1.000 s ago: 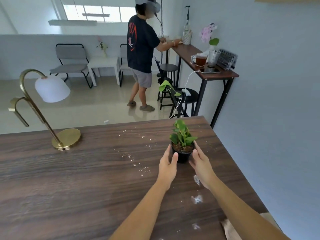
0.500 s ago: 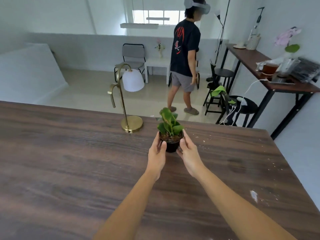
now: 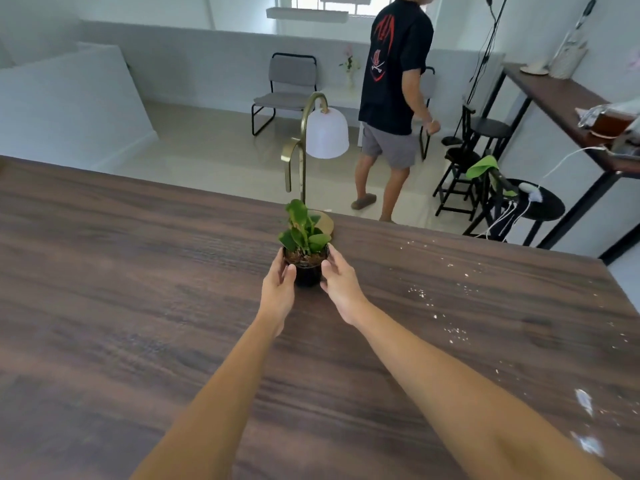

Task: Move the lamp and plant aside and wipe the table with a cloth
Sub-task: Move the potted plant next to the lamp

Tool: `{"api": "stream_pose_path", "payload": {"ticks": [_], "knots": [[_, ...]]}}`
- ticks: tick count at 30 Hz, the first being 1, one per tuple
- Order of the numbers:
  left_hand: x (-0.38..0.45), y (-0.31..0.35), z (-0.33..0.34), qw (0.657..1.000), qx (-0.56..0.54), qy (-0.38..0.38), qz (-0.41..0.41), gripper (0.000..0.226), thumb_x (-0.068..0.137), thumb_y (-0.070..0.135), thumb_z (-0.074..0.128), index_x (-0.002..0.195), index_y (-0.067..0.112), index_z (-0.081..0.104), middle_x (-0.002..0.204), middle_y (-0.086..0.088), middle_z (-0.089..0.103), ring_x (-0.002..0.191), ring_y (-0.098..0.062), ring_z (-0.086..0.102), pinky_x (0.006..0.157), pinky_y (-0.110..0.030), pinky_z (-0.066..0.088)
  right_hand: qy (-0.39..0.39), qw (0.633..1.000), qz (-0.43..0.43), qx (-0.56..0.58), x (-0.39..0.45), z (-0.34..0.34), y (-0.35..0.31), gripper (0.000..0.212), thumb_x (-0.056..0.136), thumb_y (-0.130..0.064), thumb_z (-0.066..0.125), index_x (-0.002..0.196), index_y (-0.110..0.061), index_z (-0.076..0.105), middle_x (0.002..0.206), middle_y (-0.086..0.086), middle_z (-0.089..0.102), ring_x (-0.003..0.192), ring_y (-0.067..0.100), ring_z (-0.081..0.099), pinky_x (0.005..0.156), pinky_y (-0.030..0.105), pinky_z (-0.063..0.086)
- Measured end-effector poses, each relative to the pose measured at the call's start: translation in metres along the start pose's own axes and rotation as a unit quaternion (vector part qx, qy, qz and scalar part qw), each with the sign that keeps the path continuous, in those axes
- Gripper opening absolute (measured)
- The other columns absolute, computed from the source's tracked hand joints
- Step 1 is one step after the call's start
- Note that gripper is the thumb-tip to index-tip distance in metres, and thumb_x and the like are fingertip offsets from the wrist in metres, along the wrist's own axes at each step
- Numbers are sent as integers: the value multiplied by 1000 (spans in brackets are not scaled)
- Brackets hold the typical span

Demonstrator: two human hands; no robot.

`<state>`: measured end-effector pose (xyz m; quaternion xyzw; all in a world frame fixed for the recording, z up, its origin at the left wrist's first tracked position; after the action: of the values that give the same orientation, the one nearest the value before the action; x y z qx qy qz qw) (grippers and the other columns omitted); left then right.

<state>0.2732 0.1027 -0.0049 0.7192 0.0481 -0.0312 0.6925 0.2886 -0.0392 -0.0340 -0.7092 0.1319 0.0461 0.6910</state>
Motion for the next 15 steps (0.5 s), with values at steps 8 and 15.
{"api": "stream_pose_path", "payload": {"ticks": [8, 15], "knots": [[-55, -14, 24, 990, 138, 29, -6, 59, 100, 27, 42, 152, 24, 14, 145, 8, 39, 123, -8, 47, 102, -25, 29, -61, 994, -6, -92, -67, -37, 3, 56, 102, -34, 45, 153, -28, 24, 152, 8, 42, 139, 18, 41, 115, 46, 35], [-153, -46, 99, 904, 405, -74, 112, 59, 99, 32, 39, 151, 16, 16, 160, -2, 16, 148, -19, 5, 118, -48, 6, 17, 971, -80, -225, -197, -174, 5, 35, 100, -29, 50, 133, -21, 58, 120, 2, 70, 112, 12, 64, 106, 27, 43]]}}
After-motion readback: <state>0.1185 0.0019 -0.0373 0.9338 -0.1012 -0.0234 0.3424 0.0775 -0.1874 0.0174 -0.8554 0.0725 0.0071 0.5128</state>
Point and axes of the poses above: each hand's wrist, its own x-axis towards the middle knuckle, its own z-axis out of the palm, y = z × x, the point moved 9 cm from there along x, towards the middle knuckle
